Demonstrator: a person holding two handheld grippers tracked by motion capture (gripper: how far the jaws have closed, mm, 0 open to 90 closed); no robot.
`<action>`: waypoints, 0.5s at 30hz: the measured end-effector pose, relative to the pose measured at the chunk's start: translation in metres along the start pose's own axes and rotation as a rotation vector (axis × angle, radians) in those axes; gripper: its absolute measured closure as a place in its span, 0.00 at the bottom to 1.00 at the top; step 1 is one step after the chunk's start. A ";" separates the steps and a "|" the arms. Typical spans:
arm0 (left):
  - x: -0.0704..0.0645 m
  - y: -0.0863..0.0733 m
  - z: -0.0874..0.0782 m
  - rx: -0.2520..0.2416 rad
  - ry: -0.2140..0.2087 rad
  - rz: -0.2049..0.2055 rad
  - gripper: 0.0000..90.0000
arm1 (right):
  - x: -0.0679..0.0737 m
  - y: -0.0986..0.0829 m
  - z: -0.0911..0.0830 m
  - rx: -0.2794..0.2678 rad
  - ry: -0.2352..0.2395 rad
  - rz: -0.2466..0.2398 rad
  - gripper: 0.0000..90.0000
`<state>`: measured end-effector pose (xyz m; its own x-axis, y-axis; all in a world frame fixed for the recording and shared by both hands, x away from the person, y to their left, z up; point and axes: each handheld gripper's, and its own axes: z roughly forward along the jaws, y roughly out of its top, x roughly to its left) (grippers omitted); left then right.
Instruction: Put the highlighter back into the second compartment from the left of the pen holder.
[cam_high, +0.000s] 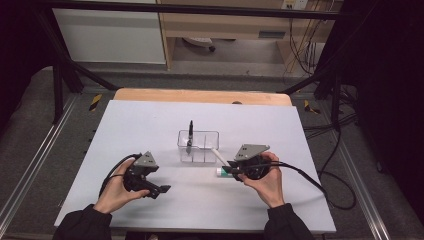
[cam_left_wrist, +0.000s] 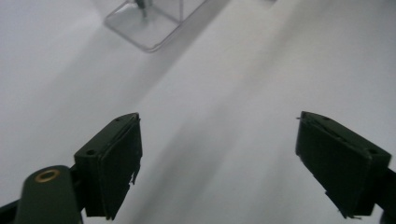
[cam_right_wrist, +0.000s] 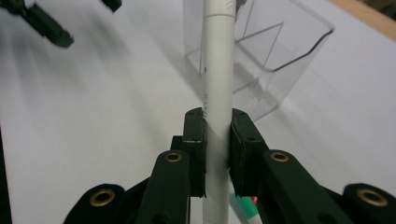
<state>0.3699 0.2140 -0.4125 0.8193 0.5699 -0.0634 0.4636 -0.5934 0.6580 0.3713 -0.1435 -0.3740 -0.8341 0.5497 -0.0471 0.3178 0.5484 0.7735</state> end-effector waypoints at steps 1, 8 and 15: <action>0.002 -0.003 -0.001 -0.008 0.010 -0.010 0.14 | -0.001 0.002 -0.001 -0.022 -0.003 0.018 0.88; 0.014 -0.024 -0.008 -0.030 0.054 -0.065 0.10 | -0.005 0.013 -0.001 -0.160 -0.034 0.143 0.88; 0.022 -0.037 -0.013 -0.042 0.081 -0.095 0.09 | -0.008 0.025 0.003 -0.271 -0.050 0.228 0.88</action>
<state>0.3663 0.2553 -0.4283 0.7415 0.6676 -0.0672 0.5218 -0.5109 0.6831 0.3872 -0.1318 -0.3558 -0.7305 0.6722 0.1203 0.3566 0.2252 0.9067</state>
